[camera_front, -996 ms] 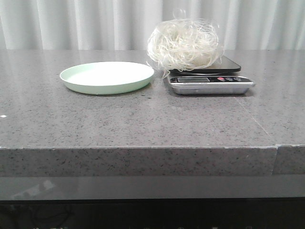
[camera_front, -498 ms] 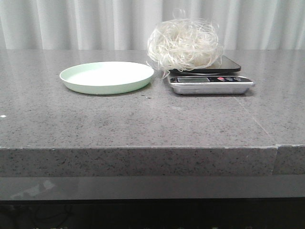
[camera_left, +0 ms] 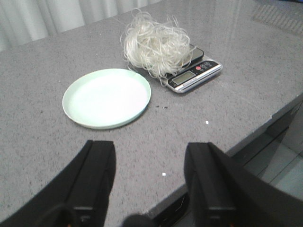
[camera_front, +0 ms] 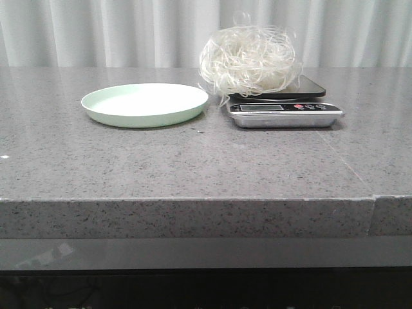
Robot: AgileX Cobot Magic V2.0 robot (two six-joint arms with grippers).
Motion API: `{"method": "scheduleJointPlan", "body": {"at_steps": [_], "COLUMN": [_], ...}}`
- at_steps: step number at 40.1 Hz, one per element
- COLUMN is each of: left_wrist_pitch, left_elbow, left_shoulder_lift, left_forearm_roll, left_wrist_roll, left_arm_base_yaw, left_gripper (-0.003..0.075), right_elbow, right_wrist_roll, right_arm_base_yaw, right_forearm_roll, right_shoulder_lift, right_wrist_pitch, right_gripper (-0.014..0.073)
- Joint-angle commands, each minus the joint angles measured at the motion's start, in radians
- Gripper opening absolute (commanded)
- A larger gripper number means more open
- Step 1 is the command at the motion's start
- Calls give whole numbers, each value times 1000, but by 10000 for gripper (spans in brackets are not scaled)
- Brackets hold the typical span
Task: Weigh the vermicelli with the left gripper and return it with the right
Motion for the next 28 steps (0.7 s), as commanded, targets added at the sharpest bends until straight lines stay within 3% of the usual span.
{"method": "scheduleJointPlan", "body": {"at_steps": [1, 15, 28], "left_wrist_pitch": [-81, -66, -66], "left_elbow": [33, 88, 88], "left_shoulder_lift": [-64, -127, -127], "left_forearm_roll": [-12, -13, -13], "left_wrist_roll": [-9, -9, -9], "left_arm_base_yaw": [0, 0, 0], "left_gripper": [428, 428, 428], "right_elbow": [-26, -154, -386], "right_wrist_roll": [-10, -46, -136], "right_arm_base_yaw": [-3, 13, 152], "right_forearm_roll": [0, 73, 111], "right_shoulder_lift": [9, 159, 449], "right_wrist_pitch": [-58, 42, 72], "right_gripper": [530, 524, 519]}}
